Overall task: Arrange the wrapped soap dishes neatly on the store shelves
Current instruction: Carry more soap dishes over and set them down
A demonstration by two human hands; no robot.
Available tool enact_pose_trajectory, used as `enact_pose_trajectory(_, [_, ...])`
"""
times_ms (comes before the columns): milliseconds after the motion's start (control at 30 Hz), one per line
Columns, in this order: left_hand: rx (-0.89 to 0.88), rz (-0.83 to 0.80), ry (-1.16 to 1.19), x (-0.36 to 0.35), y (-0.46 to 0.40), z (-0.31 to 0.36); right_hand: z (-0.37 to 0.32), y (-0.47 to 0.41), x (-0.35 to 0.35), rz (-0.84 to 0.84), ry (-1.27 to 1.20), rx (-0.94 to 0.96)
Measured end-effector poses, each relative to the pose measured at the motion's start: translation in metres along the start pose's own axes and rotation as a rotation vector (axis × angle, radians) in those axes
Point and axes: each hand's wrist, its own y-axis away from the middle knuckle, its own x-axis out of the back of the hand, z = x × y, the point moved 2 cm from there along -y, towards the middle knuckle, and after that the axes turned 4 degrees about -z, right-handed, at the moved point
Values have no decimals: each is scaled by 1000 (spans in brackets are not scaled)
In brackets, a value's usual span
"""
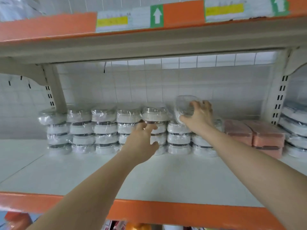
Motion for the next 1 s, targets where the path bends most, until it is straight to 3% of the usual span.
enact_pose_trajectory(200, [-144, -40, 26, 9, -18, -45, -20, -33, -32, -156, 60, -88])
enact_pose_trajectory(400, [-197, -76, 3, 2, -29, -59, -39, -40, -46, -208, 340, -156])
enact_pose_trajectory(533, [-239, -65, -20, -5, -36, -50, -44, -33, -27, -322, 306, -174])
enact_pose_trajectory(733, [-350, -63, 34, -17, -45, 17, -22, 8, 20, -229, 500, -7])
enact_pose_trajectory(1000, [-450, -168, 119, -47, -23, 160, 87, 95, 153, -204, 585, -236])
